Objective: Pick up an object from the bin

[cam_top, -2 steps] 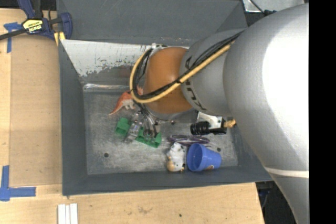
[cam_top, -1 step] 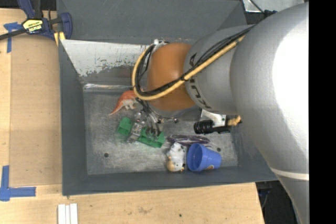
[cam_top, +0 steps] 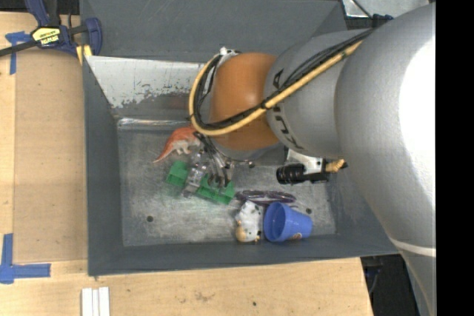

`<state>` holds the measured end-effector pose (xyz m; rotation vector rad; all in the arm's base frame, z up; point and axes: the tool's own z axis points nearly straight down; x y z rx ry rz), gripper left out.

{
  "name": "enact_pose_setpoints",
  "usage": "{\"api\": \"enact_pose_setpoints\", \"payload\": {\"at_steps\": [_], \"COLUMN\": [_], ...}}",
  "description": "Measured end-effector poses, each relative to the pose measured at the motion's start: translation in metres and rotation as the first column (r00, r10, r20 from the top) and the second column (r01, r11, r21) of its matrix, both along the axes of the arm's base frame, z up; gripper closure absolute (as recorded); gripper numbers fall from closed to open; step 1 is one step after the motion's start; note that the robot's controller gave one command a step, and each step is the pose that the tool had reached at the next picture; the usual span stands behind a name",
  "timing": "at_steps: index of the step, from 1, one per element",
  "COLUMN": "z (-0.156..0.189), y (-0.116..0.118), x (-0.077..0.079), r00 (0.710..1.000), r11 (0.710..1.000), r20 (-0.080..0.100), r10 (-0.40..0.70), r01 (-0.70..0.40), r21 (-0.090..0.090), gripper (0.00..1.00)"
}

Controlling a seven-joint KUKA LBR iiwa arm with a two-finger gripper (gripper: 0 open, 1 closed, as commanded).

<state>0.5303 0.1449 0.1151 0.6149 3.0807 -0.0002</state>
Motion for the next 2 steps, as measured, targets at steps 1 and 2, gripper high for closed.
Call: {"api": "enact_pose_setpoints", "payload": {"at_steps": [1, 2], "z": [0.014, 0.028], "y": [0.0, 0.0], "x": [0.0, 0.001], "r00": [1.0, 1.0], "r11": [1.0, 1.0], "r20": [0.001, 0.002], "r10": [-0.001, 0.0], "r01": [0.001, 0.0], "r21": [0.0, 0.0], "gripper": [1.0, 1.0]}}
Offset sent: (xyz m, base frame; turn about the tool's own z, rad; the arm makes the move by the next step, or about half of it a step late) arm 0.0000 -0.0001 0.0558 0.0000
